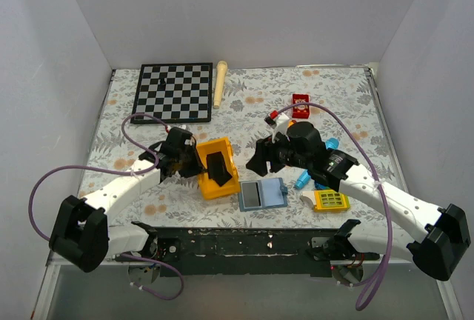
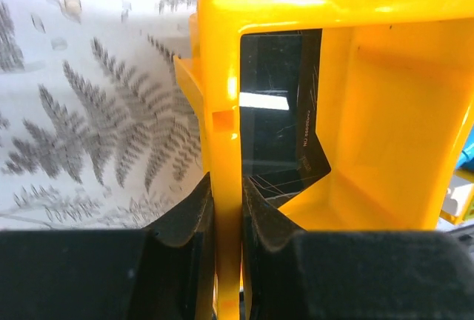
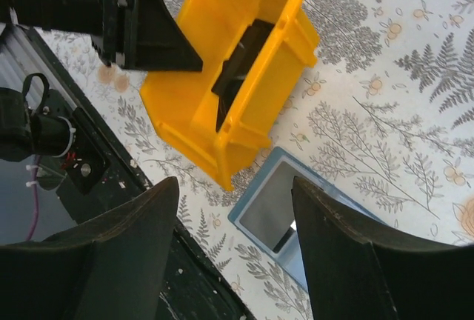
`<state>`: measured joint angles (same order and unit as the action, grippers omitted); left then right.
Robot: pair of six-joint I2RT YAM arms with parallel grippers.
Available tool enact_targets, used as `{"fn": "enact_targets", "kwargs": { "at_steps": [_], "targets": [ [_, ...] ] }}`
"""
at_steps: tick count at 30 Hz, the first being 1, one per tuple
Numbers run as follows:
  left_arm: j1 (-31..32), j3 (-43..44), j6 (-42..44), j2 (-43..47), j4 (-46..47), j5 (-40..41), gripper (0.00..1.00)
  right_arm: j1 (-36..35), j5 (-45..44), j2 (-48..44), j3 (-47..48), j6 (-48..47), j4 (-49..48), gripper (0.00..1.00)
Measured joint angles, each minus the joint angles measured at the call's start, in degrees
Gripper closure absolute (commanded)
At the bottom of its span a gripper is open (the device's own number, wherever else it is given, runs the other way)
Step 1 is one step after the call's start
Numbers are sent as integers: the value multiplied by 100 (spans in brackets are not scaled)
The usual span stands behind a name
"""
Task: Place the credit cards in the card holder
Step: Pick up the storage box at the center of the board.
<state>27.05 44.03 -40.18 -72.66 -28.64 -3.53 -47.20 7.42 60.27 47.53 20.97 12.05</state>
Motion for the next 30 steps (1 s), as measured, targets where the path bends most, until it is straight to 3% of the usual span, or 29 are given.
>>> {"fn": "enact_targets", "kwargs": {
  "at_steps": [6,11,22,30],
  "targets": [
    [197,-1093,-1178,787,522,63,100,-57,289,629,702,227,20,32],
    [205,-1895,-1777,1191,1550,-52,100,-131,348,796,1185,332,160,32],
    [208,-2905,-2339,1163,4911,-957,100,-157,52,111,1189,337,341,31],
    [208,-3241,-2881,356,6996,-1593,100,-157,-302,-595,975,321,341,31]
  ]
}}
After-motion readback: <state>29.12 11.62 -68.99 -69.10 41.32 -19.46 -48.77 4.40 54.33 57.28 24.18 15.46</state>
